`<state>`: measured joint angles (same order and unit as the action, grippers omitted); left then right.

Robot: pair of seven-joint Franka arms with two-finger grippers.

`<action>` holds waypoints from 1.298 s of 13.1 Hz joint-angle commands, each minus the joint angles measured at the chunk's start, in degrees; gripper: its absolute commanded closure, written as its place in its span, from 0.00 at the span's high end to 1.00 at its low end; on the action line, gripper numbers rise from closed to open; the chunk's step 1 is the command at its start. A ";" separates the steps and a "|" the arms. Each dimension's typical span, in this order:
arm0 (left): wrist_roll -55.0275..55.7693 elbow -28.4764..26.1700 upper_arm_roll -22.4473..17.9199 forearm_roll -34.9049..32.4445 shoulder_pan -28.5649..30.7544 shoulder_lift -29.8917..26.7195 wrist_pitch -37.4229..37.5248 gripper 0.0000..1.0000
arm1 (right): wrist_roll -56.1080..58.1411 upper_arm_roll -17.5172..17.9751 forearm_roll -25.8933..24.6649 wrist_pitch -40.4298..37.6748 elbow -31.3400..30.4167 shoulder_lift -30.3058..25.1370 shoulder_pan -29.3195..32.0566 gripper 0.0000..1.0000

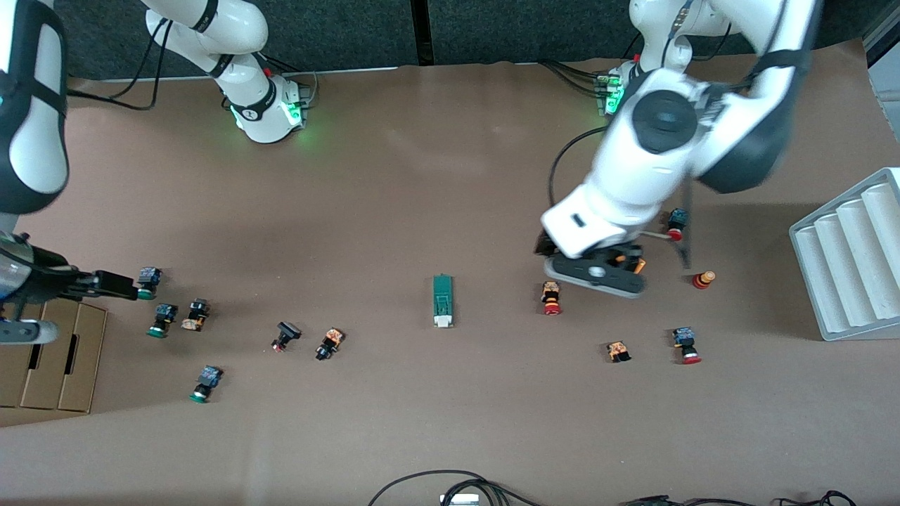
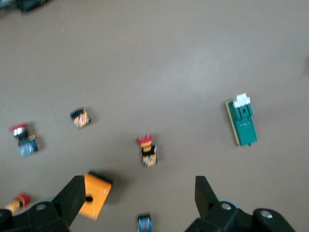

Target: Close load switch with both arms

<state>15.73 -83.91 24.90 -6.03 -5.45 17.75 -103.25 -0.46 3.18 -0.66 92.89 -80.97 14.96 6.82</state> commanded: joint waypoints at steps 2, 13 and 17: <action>-0.34 2.52 0.58 2.16 3.85 -0.95 9.02 1.00 | -2.27 0.95 0.84 0.54 -3.75 -4.23 0.48 1.00; -3.42 4.54 0.15 2.16 12.56 -4.21 12.11 1.00 | 0.55 1.13 1.01 -0.17 -4.90 -6.79 -0.40 1.00; -6.22 4.54 0.15 2.43 15.20 -4.56 12.82 1.00 | 0.64 0.95 0.92 -0.25 -4.90 -6.79 0.13 1.00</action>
<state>11.37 -79.42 24.79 -4.63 9.00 14.29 -91.68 0.92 4.05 -0.50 92.79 -84.45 9.53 6.62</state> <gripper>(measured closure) 0.000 0.000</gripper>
